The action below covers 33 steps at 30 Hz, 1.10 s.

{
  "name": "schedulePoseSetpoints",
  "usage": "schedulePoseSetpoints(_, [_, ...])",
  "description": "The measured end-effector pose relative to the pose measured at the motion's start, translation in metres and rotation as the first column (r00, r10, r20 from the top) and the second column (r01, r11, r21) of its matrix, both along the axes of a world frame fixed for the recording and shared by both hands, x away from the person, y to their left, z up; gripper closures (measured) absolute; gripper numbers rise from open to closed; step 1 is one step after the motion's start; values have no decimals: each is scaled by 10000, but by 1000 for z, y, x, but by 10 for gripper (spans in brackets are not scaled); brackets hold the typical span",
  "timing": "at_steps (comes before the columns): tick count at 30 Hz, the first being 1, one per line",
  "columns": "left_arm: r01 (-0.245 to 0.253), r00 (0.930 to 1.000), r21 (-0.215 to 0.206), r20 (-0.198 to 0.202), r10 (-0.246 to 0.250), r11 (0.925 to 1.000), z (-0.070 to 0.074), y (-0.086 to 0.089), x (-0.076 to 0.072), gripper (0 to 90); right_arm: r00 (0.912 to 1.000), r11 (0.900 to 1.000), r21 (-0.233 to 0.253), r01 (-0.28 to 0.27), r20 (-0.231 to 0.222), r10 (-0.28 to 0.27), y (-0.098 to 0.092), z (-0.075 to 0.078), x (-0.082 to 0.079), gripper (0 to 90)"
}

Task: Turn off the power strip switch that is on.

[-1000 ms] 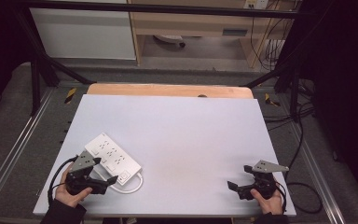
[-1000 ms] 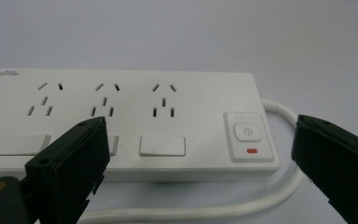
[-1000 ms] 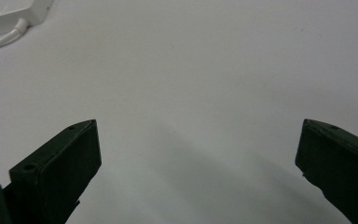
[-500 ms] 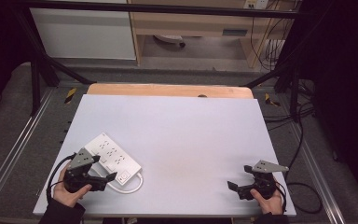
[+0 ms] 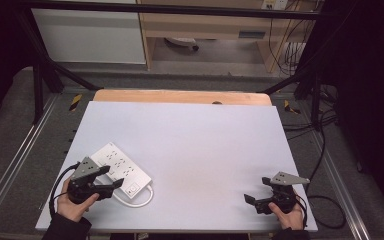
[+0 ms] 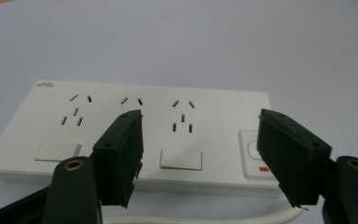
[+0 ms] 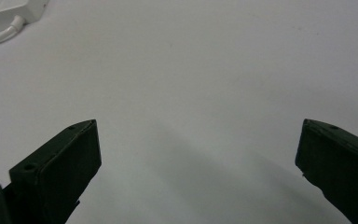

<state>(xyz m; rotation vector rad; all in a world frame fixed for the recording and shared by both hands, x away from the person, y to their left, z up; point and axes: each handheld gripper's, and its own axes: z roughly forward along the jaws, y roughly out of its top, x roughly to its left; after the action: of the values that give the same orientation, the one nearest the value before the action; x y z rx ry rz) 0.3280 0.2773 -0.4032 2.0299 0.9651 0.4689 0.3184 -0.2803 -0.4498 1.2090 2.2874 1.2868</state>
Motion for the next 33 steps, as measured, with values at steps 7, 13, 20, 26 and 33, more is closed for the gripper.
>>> schedulePoseSetpoints(7, [-60,10000,-6,-10,60,10000,-1,1,1,400,10000,10000,-10,26,17,-26,0,0,0,6])
schedulePoseSetpoints(13, [-168,9999,-138,-33,168,9998,0,3,2,484,10000,10000,-13,23,23,-23,0,0,0,7])
schedulePoseSetpoints(20, [-390,9992,-65,-40,389,9992,-1,5,4,589,10000,10000,-14,27,16,-27,-1,0,0,6])
schedulePoseSetpoints(26, [-431,9991,-12,-34,431,9991,-2,6,5,637,10000,10000,-10,14,16,-14,0,0,0,6])
schedulePoseSetpoints(33, [-487,9988,115,-93,488,9987,-4,6,7,724,10000,10000,-30,-23,-8,23,0,-1,0,7])
